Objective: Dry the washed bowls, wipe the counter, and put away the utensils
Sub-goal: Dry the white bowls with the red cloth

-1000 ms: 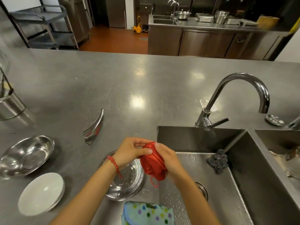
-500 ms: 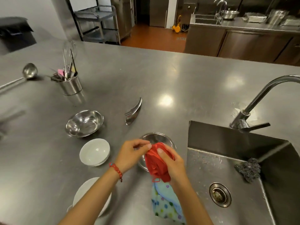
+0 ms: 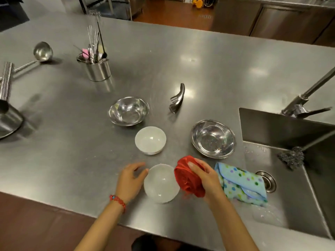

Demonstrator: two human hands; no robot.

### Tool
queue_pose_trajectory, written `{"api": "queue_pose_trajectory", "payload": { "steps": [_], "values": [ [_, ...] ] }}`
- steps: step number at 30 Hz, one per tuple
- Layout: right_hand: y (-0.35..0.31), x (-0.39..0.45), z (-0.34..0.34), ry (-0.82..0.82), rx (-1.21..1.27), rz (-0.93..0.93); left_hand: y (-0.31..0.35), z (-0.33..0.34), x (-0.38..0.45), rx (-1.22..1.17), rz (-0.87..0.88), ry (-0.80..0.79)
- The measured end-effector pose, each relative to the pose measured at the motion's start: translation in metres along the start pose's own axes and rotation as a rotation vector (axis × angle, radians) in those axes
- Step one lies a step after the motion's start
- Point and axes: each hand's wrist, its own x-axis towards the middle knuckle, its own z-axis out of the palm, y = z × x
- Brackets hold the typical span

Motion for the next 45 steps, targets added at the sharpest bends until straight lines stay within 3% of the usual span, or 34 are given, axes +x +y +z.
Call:
{"api": "queue_pose_trajectory", "payload": {
  "steps": [11,18,23,27,33,41,45],
  "values": [
    [0.040,-0.019,0.033,0.197,0.015,0.013,-0.031,0.017,0.002,-0.098,-0.201,-0.366],
    [0.036,-0.016,0.034,0.191,-0.142,-0.022,-0.032,0.025,0.003,-0.358,-0.364,-0.359],
    [0.043,-0.005,0.050,0.152,-0.612,-0.253,-0.032,0.025,0.003,-0.555,-0.444,-0.325],
    [0.061,0.007,0.066,0.132,-0.828,-0.287,-0.035,0.021,0.001,-0.623,-0.442,-0.344],
    [0.075,0.014,0.080,0.174,-0.862,-0.281,-0.041,0.020,0.004,-0.654,-0.476,-0.374],
    [0.064,0.022,0.072,-0.107,-1.075,-0.113,-0.042,0.026,0.004,-0.666,-0.513,-0.335],
    [0.067,0.020,0.082,0.153,-0.831,-0.132,-0.042,0.028,0.003,-0.658,-0.516,-0.344]
  ]
}}
